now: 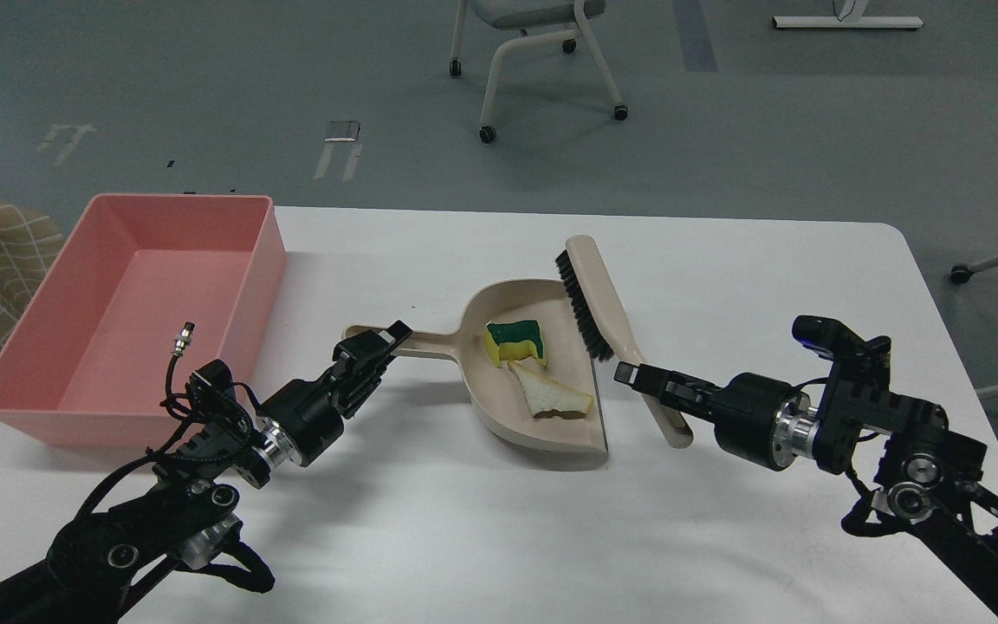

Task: Sweep and dump garbage into bin
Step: 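Lift the brush away and set it down with the right gripper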

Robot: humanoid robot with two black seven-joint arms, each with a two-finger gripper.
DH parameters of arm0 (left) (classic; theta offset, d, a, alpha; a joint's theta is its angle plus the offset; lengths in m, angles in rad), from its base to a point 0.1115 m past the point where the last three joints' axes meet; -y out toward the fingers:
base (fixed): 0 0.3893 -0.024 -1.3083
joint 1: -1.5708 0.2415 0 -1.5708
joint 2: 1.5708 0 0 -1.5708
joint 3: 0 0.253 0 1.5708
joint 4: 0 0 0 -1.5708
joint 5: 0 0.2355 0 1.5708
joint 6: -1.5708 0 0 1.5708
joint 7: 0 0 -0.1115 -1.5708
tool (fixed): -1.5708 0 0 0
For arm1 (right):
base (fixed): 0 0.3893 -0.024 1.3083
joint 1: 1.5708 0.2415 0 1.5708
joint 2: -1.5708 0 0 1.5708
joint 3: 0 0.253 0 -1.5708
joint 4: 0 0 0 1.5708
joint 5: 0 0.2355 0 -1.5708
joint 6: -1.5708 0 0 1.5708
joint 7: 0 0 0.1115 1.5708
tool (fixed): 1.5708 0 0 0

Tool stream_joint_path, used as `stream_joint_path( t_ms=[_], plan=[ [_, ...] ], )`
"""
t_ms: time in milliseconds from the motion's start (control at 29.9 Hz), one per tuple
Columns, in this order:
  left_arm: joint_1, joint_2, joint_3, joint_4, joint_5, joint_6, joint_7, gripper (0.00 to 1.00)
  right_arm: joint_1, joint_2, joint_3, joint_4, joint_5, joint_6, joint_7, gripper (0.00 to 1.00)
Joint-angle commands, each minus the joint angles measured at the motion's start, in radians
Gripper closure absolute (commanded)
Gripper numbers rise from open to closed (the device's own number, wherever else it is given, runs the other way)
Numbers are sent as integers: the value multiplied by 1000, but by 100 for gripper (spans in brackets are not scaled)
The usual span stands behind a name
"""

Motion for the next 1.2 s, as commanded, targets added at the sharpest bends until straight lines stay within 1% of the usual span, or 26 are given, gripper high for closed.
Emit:
stream_joint_path(
  t_ms=[0,167,301,401,535,636,702,769,903,1137,1171],
  plan=[
    [2,-3,-7,0,-12,0,0,100,-17,-71,35,0,24,0,2,100],
    [4,-4,-20,-1,-16,1,0,100,-78,-136,98,-12,24,0,2,100],
    [-2,-4,-30,-5,-19,1,0,100,-121,-231,105,-35,24,0,3,100],
    [-12,-4,-59,-8,-44,1,0,100,-170,-253,132,-34,24,0,6,100],
    [-35,-4,-74,-15,-56,1,0,100,-282,-256,238,-24,25,0,8,100],
    [-42,-3,-74,-15,-56,1,0,100,-331,-263,269,-21,25,0,11,100],
    [-47,3,-74,-15,-58,0,0,100,-383,-298,311,-9,25,0,20,100],
    [-49,11,-77,-15,-58,0,0,100,-418,-305,337,0,25,0,21,100],
    [-62,11,-74,-15,-59,0,0,100,-454,-305,373,-1,25,0,26,100],
    [-87,14,-74,-14,-61,0,0,100,-456,-292,375,-3,25,0,26,100],
    [-90,19,-74,-12,-61,0,0,100,-452,-292,375,-6,24,0,26,96]
  ],
)
